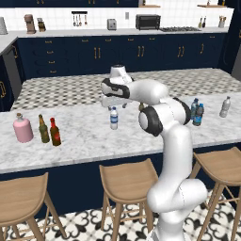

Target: Move the plastic bottles in the middle to the plastics group, and the glass bottles in the middle to the glass group.

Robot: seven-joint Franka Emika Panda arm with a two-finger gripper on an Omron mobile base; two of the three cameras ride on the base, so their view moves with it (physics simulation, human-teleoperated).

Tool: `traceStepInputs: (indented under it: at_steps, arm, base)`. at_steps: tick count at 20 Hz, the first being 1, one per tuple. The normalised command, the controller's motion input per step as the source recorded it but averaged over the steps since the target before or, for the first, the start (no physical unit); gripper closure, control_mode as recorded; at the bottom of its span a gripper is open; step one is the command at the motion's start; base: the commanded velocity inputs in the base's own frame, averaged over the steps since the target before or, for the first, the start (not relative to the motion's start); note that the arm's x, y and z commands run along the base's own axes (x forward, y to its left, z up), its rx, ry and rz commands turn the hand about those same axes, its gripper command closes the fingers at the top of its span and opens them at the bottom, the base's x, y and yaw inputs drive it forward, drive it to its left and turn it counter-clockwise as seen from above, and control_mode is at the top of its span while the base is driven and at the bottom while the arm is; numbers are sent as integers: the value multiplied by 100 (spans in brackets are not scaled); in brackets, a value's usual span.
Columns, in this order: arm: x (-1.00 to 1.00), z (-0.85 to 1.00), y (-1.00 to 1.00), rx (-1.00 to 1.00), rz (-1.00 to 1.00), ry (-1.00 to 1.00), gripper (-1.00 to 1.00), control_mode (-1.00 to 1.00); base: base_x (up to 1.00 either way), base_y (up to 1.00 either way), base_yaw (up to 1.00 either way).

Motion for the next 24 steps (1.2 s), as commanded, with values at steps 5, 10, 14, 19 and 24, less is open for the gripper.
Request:
traceStepInputs:
  at_steps: [5, 10, 14, 19, 24]
  arm:
    - [-12, -18, 0, 7, 11, -17, -100, -100]
    - [-38, -46, -3, 8, 10, -26, -100, -100]
    - [-6, -11, -2, 2, 6, -9, -100, -100]
    - [12, 0, 0, -1, 0, 6, -100, -100]
    - [37, 3, 0, -1, 0, 3, -100, -100]
  base:
    - [0, 0, 0]
    - [0, 0, 0]
    - [0, 0, 0]
    - [0, 0, 0]
    - [0, 0, 0]
